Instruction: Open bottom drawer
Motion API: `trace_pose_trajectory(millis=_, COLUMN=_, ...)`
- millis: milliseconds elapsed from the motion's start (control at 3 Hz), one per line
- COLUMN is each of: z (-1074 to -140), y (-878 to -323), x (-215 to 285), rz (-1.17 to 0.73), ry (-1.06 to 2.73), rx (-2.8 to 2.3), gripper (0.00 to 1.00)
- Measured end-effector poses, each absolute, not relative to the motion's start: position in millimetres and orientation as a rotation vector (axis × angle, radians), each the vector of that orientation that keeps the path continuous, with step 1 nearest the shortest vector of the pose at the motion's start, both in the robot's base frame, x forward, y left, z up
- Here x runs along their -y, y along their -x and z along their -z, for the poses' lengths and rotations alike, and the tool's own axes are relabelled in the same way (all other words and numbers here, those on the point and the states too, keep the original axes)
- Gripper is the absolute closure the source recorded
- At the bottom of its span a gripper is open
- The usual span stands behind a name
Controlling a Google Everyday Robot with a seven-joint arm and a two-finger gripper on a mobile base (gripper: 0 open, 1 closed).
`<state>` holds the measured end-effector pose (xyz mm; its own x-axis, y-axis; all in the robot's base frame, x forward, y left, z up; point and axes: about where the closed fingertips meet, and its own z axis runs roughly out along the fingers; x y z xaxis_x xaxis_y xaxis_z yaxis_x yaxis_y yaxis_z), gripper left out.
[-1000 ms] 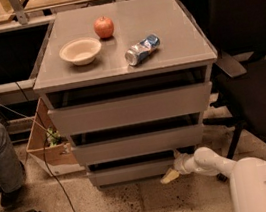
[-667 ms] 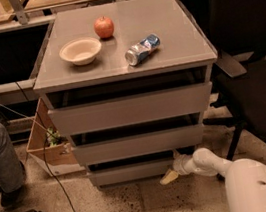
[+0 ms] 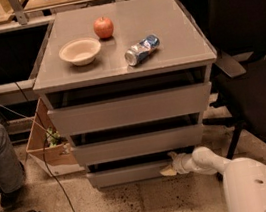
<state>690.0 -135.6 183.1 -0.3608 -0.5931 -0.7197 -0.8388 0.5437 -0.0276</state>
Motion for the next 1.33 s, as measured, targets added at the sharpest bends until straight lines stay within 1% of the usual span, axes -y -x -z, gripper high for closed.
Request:
trace_pose_trajectory(millis=333, z=-191, y=-690, x=136, rz=-0.455, ry=1.151, rx=-2.088, gripper=0.69)
trace_pose_trajectory(millis=667, z=-198, y=-690, x=138, rz=-0.455, ry=1.151, rx=-2.088, gripper=0.71)
trace_pose_trajectory(millis=1000, z=-198, y=-690, x=138, rz=-0.455, ry=1.151, rx=-2.088, gripper=0.47)
trace_pose_trajectory(millis=1333, z=-192, y=-661, x=124, rz=-0.515, ry=1.193, rx=-2.093, gripper=0.24)
